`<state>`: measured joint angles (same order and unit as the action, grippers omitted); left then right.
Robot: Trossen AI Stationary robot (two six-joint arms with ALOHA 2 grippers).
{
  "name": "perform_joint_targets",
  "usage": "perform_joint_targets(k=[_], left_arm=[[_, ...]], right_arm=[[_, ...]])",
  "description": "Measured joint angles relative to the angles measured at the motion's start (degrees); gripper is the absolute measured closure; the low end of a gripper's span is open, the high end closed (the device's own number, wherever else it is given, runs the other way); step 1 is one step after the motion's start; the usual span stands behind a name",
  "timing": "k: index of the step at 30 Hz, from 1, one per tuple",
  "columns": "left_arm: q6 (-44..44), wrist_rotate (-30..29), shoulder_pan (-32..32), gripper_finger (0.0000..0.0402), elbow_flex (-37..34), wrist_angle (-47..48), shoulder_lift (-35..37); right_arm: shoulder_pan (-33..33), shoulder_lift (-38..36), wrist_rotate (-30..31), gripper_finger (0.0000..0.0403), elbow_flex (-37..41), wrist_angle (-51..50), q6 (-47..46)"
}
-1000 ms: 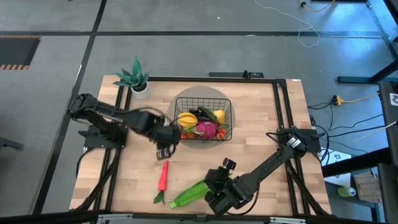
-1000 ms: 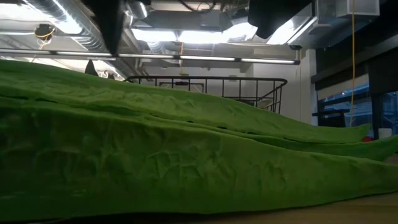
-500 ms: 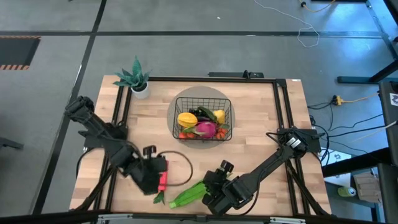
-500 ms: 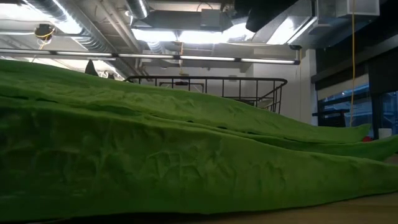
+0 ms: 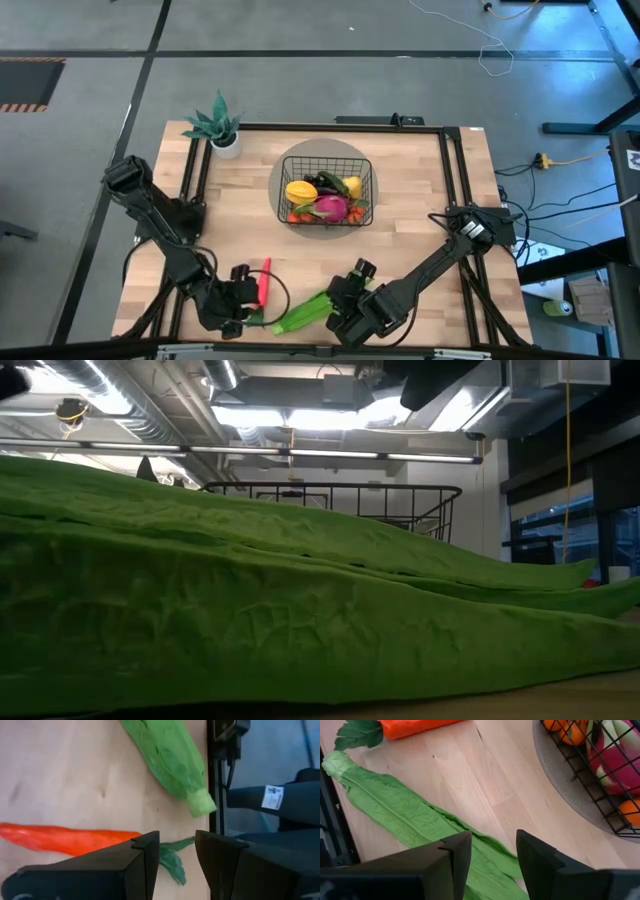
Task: Build produce basket
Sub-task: Put the carrot into the black wire basket
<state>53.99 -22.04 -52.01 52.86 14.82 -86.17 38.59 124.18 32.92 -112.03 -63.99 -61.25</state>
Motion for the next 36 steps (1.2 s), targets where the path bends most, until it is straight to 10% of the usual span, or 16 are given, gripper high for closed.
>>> perform_joint_targets(k=[19,36], left_arm=[[1.0,-0.4,-1.8,0.0288,-11.1,-22.5,-3.7],[4.3,2.0,-1.9,0.0288,-11.1,-18.8,-8.6]], right_arm=[[0.0,0.0,0.4,0.0258,0.0,-0.1,0.2],[0.0,0.0,0.5,0.0258,0.0,0.5,0.0]])
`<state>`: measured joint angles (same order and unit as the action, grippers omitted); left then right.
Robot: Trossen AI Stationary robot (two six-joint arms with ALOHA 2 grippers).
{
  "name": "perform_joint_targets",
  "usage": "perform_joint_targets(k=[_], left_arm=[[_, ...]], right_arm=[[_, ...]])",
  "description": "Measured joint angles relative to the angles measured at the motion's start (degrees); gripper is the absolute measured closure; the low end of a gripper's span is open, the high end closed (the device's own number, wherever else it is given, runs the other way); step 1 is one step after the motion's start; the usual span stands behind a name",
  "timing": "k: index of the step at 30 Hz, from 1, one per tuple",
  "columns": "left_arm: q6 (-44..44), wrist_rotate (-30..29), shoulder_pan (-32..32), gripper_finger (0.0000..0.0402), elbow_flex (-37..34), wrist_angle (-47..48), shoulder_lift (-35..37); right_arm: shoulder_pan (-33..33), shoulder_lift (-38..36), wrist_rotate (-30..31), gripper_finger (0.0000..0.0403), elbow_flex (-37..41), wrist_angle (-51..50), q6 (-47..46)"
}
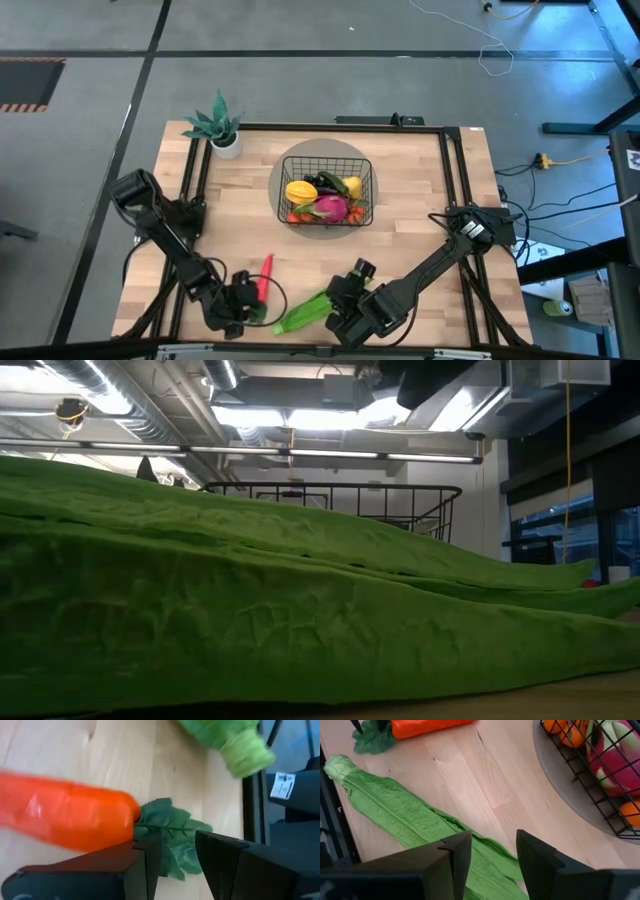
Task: Build produce basket
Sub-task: Put the carrot into the black wire basket
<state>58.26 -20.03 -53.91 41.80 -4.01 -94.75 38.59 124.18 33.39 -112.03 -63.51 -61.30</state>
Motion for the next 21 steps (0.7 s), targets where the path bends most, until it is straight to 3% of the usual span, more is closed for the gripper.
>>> perform_joint_targets(k=[7,15,21], left_arm=[[7.4,3.0,0.0,0.0288,0.0,12.5,3.2],[7.7,1.5,2.0,0.0288,0.0,25.6,9.6],[4.5,-0.8,3.4,0.0288,0.8,26.3,14.9]], right_arm=[[0.0,0.0,0.1,0.0258,0.0,2.1,0.1],[0.0,0.0,0.6,0.0258,0.0,2.5,0.2],[0.0,0.0,1.5,0.0258,0.0,2.6,0.3]])
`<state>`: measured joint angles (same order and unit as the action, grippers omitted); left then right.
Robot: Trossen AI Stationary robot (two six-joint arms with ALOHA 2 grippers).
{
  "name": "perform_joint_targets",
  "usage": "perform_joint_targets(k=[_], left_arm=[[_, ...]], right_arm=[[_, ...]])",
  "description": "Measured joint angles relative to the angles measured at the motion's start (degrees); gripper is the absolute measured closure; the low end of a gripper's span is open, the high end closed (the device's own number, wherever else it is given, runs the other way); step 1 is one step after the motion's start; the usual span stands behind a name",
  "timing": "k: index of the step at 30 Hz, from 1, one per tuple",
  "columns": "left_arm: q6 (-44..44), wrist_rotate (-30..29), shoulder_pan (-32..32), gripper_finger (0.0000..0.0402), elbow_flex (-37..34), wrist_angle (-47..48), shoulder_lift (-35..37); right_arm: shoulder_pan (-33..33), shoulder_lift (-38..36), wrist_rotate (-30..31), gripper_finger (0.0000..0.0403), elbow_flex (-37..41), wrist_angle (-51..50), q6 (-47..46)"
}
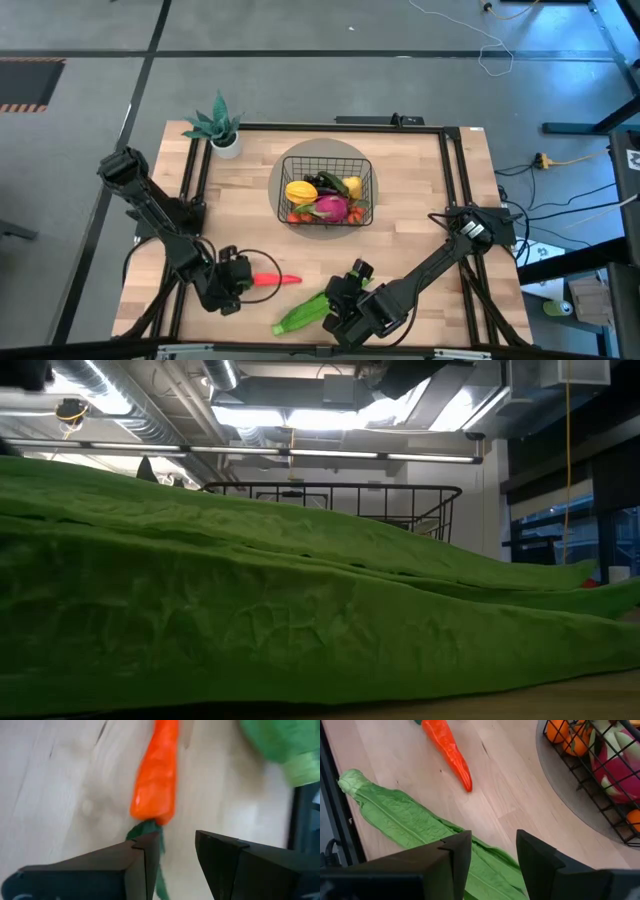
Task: Build produce basket
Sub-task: Put the carrot into the black wire basket
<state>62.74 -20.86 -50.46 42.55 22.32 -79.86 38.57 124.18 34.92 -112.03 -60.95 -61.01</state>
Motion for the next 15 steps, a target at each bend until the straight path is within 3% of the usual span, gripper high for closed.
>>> perform_joint_targets(k=[7,15], left_arm=[[-6.7,-1.1,0.0,0.0288,0.6,0.0,0.9],[-6.2,-2.7,0.7,0.0288,0.6,0.5,-3.3]], right_arm=[[0.0,0.0,0.1,0.0258,0.0,0.0,0.0],[0.0,0.0,0.1,0.0258,0.0,0.1,0.0]])
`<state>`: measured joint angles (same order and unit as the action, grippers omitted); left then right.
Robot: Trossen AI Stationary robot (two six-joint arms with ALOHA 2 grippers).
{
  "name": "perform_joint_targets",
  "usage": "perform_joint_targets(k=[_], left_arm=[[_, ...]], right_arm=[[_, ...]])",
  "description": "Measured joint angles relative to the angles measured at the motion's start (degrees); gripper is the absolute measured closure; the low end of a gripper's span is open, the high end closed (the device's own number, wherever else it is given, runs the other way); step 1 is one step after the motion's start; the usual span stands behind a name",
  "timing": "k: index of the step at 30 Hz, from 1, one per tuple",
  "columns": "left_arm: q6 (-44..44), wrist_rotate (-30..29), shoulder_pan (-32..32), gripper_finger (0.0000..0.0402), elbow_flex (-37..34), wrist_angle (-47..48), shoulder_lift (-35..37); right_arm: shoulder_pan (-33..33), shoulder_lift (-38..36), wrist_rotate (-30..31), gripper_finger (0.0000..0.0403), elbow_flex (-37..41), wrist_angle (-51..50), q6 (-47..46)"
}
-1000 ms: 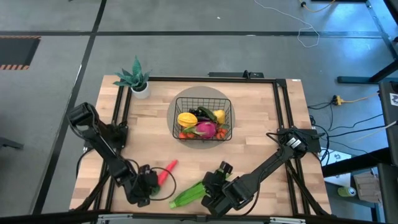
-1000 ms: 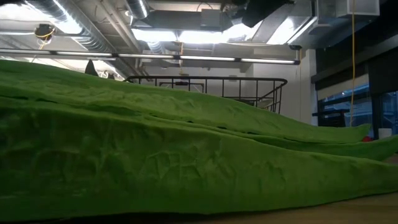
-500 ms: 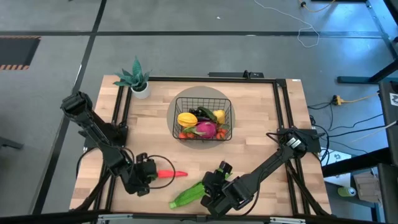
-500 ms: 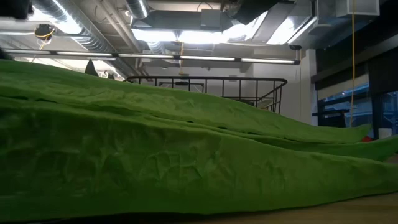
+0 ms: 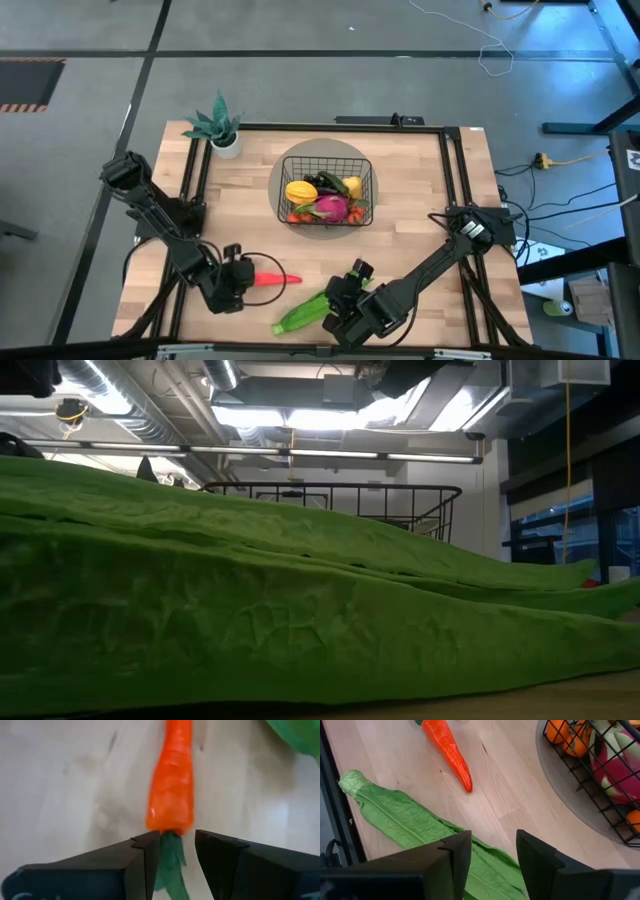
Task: Build produce basket
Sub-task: Put the carrot into the black wire basket
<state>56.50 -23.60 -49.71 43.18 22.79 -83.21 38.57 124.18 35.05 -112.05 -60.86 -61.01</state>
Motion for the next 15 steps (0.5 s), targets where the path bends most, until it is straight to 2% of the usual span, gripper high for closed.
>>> perform_joint_targets(k=[8,15], left_arm=[[-0.8,-5.5,0.7,0.0288,0.0,1.0,-0.1],[-5.0,-5.9,2.2,0.028,0.0,-3.5,-0.1]], right_arm=[[0.0,0.0,0.0,0.0258,0.0,0.0,0.0],[0.0,0.0,0.3,0.0258,0.0,0.0,0.0]])
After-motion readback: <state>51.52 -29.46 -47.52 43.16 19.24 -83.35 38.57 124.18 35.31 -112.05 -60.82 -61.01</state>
